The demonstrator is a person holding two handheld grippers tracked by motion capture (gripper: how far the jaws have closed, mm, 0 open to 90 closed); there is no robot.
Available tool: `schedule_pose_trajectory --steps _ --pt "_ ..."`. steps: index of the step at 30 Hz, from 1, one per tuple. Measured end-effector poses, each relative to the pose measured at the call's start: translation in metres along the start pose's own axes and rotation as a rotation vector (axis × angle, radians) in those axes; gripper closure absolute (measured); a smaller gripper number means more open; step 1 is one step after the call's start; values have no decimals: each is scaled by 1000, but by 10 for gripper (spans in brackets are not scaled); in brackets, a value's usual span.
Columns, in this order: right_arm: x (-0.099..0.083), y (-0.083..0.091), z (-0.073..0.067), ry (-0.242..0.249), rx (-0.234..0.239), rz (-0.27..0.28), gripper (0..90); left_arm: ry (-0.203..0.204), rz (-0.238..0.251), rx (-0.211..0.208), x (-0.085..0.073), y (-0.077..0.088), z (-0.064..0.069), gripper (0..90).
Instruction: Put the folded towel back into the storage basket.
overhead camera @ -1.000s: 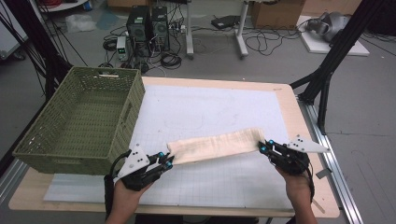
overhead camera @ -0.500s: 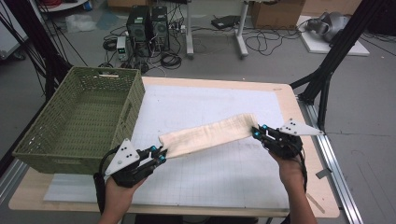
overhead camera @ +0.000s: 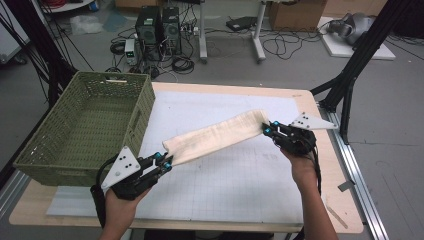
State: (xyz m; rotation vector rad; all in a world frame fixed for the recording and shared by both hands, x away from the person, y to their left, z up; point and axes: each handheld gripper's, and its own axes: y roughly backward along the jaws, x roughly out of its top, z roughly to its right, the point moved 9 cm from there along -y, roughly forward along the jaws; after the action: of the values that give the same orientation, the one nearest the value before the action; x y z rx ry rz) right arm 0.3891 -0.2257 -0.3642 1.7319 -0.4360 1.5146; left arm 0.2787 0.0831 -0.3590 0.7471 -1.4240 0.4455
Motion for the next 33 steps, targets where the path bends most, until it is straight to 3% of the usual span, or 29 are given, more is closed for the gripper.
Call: schedule_pose_trajectory --steps 13,24,29,33 --pt "28 -27 -6 36 20 22 817 9 25 34 5 16 -9 827" --pt "46 -54 -14 73 42 2 817 0 57 74 12 30 -19 828" --pt "60 -65 -17 51 51 31 818 10 70 85 14 35 -22 828" --pt "73 -75 -20 72 55 28 818 11 86 98 18 41 -25 828"
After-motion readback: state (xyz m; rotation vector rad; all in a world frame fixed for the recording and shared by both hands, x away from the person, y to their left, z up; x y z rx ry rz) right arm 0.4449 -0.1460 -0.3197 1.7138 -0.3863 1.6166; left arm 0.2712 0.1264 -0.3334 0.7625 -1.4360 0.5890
